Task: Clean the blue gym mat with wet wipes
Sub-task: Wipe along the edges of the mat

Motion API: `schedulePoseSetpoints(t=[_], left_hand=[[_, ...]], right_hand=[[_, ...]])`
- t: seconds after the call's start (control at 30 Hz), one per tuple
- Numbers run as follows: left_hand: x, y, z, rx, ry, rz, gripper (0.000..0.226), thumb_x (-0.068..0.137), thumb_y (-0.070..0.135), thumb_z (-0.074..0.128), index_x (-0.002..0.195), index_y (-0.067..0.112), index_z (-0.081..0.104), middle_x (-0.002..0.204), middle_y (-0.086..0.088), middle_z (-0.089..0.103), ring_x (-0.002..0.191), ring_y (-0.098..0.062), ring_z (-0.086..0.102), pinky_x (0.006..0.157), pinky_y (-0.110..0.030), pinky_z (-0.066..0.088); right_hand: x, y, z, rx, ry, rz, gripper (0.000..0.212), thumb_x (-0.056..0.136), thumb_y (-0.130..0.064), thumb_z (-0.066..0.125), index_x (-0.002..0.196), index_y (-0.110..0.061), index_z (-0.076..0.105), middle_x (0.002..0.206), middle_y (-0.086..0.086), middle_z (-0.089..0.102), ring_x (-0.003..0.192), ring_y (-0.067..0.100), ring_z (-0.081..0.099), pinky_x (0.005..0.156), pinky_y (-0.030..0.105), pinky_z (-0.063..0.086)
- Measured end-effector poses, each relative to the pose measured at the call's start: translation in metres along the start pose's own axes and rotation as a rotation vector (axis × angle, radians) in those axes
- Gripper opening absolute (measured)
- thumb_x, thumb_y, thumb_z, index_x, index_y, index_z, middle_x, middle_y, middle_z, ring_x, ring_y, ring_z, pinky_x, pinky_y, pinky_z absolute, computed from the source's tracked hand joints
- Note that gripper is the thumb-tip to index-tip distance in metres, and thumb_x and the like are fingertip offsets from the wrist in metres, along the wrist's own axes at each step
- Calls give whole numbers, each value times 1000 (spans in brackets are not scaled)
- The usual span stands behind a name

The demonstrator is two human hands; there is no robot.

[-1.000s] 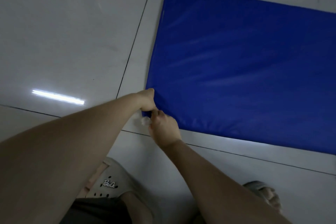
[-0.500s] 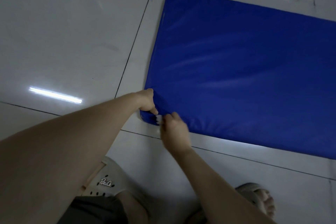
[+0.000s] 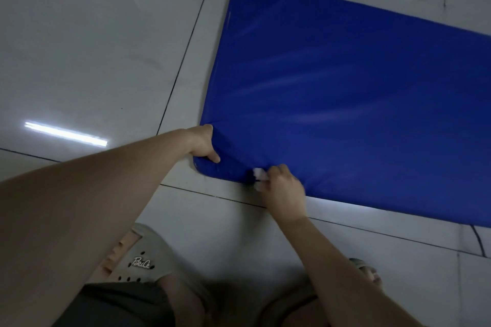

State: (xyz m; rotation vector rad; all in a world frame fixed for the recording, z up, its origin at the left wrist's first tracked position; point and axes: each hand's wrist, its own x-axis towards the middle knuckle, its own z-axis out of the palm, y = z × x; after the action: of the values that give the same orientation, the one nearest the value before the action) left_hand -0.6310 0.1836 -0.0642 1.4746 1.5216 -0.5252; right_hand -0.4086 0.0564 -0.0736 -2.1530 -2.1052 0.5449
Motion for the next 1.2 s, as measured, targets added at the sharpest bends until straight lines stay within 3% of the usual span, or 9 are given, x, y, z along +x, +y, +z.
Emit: schedulePoseSetpoints(t=[0.1, 0.23, 0.37, 0.47, 0.6, 0.8, 0.93, 1.1, 1.2], left_hand=[[1, 0, 2, -14, -1, -2, 94, 82, 38, 83, 153, 10, 27, 146, -8, 45, 126, -26, 49, 111, -38, 43], [3, -1, 3, -16, 7, 4, 93, 82, 37, 84, 151, 9, 28, 144, -9, 47, 124, -26, 50, 109, -37, 44], [5, -2, 4, 4, 17, -6, 89, 82, 38, 83, 148, 7, 32, 137, -12, 50, 120, -28, 53, 100, -36, 47], [7, -1, 3, 20, 31, -16, 80, 82, 40, 81, 140, 6, 38, 124, -11, 53, 108, -27, 54, 86, -34, 46], [8, -2, 3, 16, 46, -10, 85, 81, 40, 83, 143, 8, 36, 133, -10, 53, 107, -24, 52, 87, -31, 44], [7, -4, 4, -32, 8, -4, 99, 80, 39, 85, 154, 11, 25, 147, -8, 45, 126, -25, 49, 109, -35, 43], [6, -2, 3, -30, 11, -1, 98, 80, 38, 85, 154, 10, 26, 148, -8, 44, 127, -25, 49, 110, -35, 43], [7, -3, 4, -17, 16, -7, 93, 81, 37, 85, 150, 9, 30, 143, -10, 47, 123, -28, 51, 107, -38, 45], [8, -1, 3, 4, 19, -16, 83, 82, 38, 82, 144, 7, 35, 132, -10, 52, 115, -27, 54, 98, -37, 49]], right_hand=[[-17, 33, -5, 21, 42, 139, 17, 83, -14, 73, 80, -3, 60, 86, 14, 54, 62, 36, 59, 54, 33, 40], [-12, 0, 11, 138, 62, 186, 10, 83, -6, 67, 87, 0, 60, 93, 17, 52, 70, 36, 57, 60, 33, 37], [-1, -65, 29, 209, -19, 4, 11, 95, -6, 55, 103, -5, 63, 104, 11, 53, 74, 22, 52, 68, 36, 50], [8, -96, 32, 217, -57, -141, 23, 92, 2, 54, 112, -5, 63, 102, 13, 52, 71, 19, 42, 66, 37, 49], [11, -71, 23, 94, -70, -180, 6, 95, -10, 57, 96, -5, 61, 99, 13, 54, 69, 25, 54, 57, 37, 46], [-23, 66, -11, 61, 43, 290, 10, 94, -17, 57, 91, -7, 60, 97, 6, 53, 73, 26, 57, 63, 31, 39], [-26, 59, -8, 159, 113, 449, 10, 93, -13, 56, 90, -5, 61, 98, 11, 55, 67, 20, 47, 63, 30, 33], [-5, -39, 19, 266, -39, 185, 15, 97, -10, 53, 105, -6, 65, 108, 9, 56, 83, 25, 58, 72, 32, 43], [4, -88, 27, 250, -105, -24, 9, 94, -5, 55, 98, -5, 64, 98, 10, 56, 74, 25, 56, 70, 37, 51]])
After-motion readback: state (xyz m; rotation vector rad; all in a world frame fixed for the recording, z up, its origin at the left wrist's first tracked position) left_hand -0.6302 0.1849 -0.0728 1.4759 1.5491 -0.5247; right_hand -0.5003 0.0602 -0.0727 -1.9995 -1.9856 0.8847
